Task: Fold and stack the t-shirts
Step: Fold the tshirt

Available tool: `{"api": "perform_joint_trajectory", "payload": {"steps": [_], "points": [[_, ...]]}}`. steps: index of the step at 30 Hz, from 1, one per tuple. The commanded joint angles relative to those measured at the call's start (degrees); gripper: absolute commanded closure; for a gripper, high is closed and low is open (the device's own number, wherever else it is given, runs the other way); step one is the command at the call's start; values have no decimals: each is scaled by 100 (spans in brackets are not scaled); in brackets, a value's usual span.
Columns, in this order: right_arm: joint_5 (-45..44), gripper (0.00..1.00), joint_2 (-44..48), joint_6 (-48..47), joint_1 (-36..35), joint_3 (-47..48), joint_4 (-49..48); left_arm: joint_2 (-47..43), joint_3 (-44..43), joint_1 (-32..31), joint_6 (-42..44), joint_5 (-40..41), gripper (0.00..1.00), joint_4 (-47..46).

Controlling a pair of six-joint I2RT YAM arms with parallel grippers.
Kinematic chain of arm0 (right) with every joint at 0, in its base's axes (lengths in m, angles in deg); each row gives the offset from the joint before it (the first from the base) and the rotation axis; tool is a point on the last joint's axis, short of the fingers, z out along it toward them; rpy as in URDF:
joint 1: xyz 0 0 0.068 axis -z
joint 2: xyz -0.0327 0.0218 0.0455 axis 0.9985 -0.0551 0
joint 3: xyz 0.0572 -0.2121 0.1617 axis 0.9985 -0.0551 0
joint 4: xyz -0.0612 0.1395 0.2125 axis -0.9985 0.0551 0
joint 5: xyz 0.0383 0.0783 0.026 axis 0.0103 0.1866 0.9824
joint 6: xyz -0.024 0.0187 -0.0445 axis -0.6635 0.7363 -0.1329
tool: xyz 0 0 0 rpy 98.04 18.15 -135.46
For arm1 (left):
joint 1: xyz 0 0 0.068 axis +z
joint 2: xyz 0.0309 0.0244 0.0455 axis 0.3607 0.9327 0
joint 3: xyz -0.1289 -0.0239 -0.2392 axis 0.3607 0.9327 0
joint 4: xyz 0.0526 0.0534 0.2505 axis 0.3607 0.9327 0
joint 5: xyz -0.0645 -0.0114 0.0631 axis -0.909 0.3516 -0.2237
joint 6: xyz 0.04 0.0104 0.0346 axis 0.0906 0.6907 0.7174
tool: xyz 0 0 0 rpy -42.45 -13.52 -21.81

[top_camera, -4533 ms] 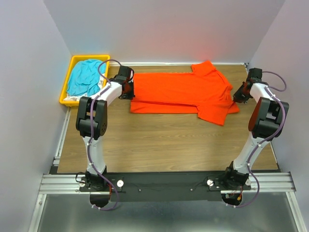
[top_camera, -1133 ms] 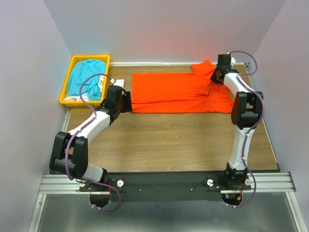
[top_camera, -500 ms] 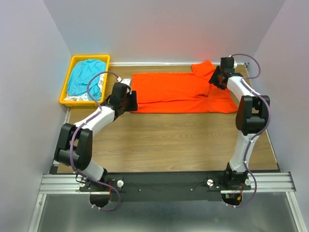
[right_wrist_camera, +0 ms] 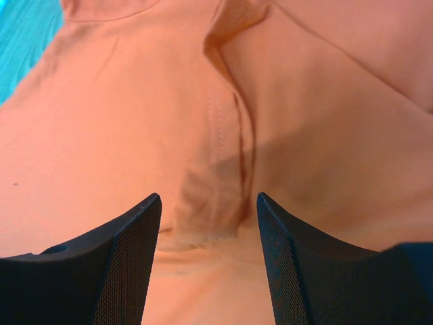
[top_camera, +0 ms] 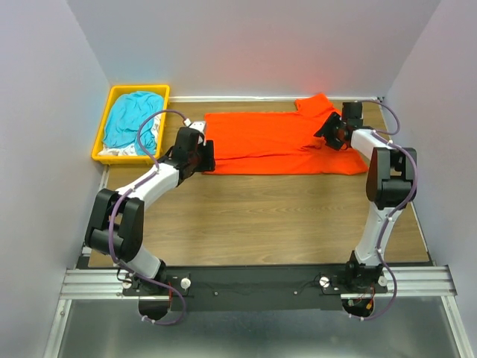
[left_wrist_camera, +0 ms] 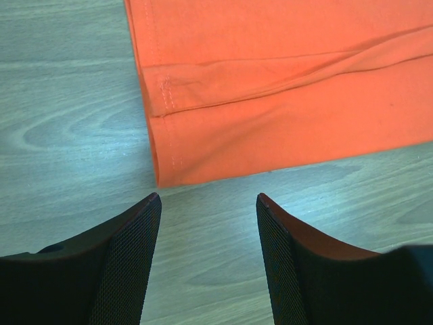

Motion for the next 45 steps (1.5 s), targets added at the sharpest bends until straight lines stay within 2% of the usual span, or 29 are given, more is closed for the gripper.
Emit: {"api": "perform_joint_trajectory", "payload": {"steps": [1,20,33,40,45], "points": [[312,34,-199,257,8,-80,-378,-169,158,-14,-2,-17,34,86],[373,35,-481,380,8,-28,-386,-169,229,-22,-55,9,34,103],[760,36,-595,485,-18,306,-387,-152,202,-14,-28,36,34,104],[1059,36,-955,547,-88,947,-378,-248,264,-14,-2,71,34,112],[1235,36,-1298,644,-273,1746,-378,-336,325,-22,-2,246,34,121]]}}
